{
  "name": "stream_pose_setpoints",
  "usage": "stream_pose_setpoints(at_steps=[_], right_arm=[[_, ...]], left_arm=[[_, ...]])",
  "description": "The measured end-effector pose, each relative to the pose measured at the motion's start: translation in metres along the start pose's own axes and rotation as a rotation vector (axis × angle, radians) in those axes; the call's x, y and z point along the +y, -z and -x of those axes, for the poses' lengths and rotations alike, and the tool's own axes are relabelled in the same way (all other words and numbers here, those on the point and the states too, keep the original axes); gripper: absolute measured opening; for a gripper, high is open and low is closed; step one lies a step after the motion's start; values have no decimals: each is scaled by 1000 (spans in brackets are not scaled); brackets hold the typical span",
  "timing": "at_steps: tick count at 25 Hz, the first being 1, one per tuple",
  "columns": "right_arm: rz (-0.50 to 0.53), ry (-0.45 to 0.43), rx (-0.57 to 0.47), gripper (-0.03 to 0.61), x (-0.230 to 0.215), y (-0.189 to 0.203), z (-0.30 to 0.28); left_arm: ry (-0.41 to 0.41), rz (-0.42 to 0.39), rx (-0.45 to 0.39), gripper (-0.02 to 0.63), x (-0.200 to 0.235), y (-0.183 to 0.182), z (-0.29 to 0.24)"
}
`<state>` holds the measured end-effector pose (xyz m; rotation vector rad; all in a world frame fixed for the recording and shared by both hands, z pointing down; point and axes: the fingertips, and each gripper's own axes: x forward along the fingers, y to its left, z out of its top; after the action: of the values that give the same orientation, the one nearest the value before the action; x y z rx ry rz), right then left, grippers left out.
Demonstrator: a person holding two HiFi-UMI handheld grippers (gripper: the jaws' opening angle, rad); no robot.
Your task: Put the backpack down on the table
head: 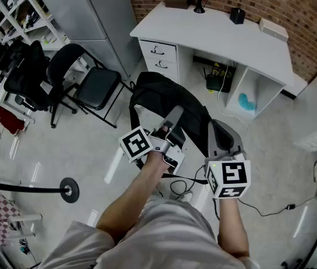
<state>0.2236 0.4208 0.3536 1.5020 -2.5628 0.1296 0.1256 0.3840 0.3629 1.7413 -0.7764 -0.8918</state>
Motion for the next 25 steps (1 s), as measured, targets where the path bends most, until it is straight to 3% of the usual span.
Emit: stream_pose_setpoints(at_steps=[16,25], right_arm=[[10,-13,-23,0,-23,-1,-11],[26,24,-13,0,-28,-12,-75]], left_arm=[[-21,10,-43,48,8,-3,-18],[-3,51,-25,48,32,-57,-53]])
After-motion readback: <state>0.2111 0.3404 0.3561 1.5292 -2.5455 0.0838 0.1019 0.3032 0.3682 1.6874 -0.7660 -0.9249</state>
